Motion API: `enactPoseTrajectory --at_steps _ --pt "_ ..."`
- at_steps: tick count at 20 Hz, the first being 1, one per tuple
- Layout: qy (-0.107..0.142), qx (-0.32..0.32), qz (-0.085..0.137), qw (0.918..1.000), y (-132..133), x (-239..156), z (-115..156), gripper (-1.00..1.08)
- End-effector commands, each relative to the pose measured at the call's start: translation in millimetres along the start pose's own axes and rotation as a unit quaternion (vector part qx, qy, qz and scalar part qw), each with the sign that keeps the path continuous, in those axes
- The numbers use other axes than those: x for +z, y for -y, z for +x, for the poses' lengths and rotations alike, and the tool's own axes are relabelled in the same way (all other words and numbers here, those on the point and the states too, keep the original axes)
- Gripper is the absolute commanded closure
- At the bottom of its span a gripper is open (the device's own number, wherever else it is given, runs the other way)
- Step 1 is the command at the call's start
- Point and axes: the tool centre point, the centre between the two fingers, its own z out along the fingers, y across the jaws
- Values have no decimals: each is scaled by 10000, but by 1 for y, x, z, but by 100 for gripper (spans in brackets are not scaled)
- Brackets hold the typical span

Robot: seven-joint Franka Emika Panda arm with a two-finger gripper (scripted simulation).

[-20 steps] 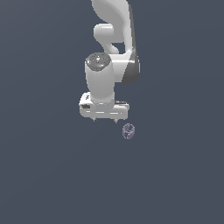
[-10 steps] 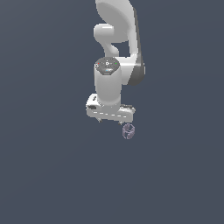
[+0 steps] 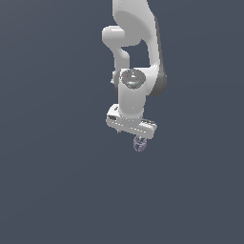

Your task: Pick up the object and move it to a goal position.

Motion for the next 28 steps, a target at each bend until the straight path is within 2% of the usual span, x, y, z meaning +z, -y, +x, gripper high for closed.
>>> enactPoseTrajectory --at_steps 1,14,28 --pt "-1 239 -10 9997 10 6 -5 -92" --pt "-14 1132 -50 9936 45 28 -27 -92" --pt "-16 1267 -57 9919 50 41 -32 -92"
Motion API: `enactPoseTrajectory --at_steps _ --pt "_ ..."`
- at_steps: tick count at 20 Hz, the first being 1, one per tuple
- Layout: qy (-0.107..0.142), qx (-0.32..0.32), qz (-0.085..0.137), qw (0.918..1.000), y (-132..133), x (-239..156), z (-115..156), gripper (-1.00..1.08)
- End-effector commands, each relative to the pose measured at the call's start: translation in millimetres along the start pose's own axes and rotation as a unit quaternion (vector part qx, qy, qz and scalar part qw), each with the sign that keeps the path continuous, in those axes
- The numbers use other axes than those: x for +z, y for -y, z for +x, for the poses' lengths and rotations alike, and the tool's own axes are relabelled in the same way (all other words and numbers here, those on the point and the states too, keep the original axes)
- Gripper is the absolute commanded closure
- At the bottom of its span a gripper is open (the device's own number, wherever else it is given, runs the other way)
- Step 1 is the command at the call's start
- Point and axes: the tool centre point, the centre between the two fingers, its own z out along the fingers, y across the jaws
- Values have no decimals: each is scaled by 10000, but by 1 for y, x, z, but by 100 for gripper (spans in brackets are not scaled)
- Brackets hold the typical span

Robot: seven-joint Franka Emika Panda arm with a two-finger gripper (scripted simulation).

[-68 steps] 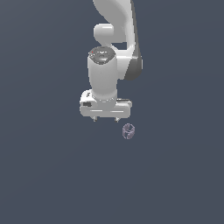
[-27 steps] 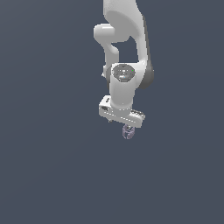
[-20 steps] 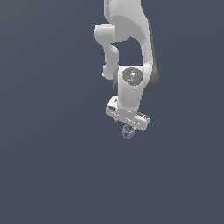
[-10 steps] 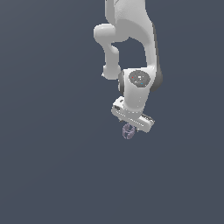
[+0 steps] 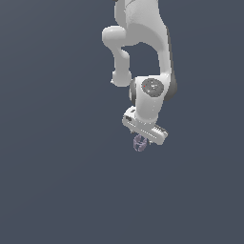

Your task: Pick up the object and move it to a goal position.

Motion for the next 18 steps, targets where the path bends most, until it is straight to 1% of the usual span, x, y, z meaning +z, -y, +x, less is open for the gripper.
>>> enactPoseTrajectory --at_steps 1,7,12,13,18 --pt "4 4 -4 10000 -1 9 0 -92" --pt "2 16 -5 10000 -1 38 -1 -92" --pt "2 18 -4 10000 0 45 0 -92" --pt "2 18 -4 10000 0 45 0 108" --pt "2 18 -4 10000 0 45 0 108"
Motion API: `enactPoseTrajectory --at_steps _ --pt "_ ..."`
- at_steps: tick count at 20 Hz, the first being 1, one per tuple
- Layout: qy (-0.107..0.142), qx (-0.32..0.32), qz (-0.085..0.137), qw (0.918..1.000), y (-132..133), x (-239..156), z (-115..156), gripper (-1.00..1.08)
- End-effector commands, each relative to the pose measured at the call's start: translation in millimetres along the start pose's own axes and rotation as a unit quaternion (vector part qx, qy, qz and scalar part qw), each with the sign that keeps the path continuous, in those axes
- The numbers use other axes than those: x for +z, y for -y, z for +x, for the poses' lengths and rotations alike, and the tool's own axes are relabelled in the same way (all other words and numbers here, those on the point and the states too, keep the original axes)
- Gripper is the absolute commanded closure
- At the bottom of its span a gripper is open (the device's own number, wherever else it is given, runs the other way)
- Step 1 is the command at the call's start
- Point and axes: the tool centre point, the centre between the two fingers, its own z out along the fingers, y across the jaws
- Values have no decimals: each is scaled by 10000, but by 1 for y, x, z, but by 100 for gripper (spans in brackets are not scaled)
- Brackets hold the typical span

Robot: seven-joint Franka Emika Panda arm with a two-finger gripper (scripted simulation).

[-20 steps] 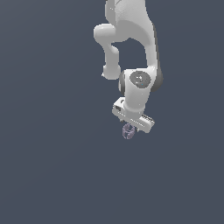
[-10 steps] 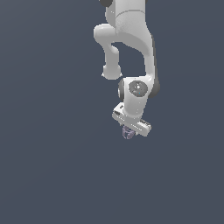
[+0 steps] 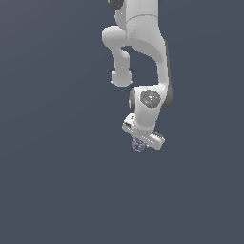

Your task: Pick up the object and move it to a goal position.

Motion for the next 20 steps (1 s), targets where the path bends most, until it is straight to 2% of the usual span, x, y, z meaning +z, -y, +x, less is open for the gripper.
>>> enactPoseTrajectory --at_steps 1,7,11,20 --pt "2 4 -4 10000 -1 1 0 108" --pt "-1 0 1 10000 -1 -1 1 108" --pt "-1 0 1 10000 -7 -10 11 108" --pt "-1 0 1 10000 -38 -58 65 108"
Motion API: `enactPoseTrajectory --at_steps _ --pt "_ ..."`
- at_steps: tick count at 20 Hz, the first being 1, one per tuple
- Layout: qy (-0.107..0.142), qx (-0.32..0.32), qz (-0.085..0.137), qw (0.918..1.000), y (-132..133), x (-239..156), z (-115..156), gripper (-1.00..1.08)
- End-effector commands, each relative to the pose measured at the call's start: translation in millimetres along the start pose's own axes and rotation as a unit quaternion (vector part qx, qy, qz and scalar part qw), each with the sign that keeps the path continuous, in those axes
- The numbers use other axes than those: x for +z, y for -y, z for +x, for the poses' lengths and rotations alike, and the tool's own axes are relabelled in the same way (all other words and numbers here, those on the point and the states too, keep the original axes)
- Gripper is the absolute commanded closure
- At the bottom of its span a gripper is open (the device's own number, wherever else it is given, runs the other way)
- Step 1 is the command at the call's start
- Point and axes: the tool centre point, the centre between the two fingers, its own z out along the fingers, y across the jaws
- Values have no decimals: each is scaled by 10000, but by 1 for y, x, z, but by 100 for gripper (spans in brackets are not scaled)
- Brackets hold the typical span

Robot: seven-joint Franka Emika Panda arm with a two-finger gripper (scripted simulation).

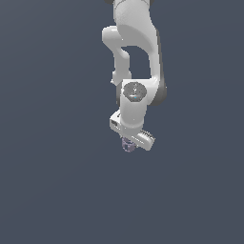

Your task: Pick up the object and move it to a goal position.

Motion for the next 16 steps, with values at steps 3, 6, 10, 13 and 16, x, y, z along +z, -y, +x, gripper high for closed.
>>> enactPoseTrajectory --at_steps 3,6,10,13,16 --pt "0 4 1 10000 -20 -31 35 108" --pt "0 4 1 10000 -34 -52 59 108" --pt "0 2 -1 10000 -51 -80 92 108" --pt "0 2 -1 10000 -63 -99 114 108" --pt "0 2 -1 10000 -73 -115 133 108"
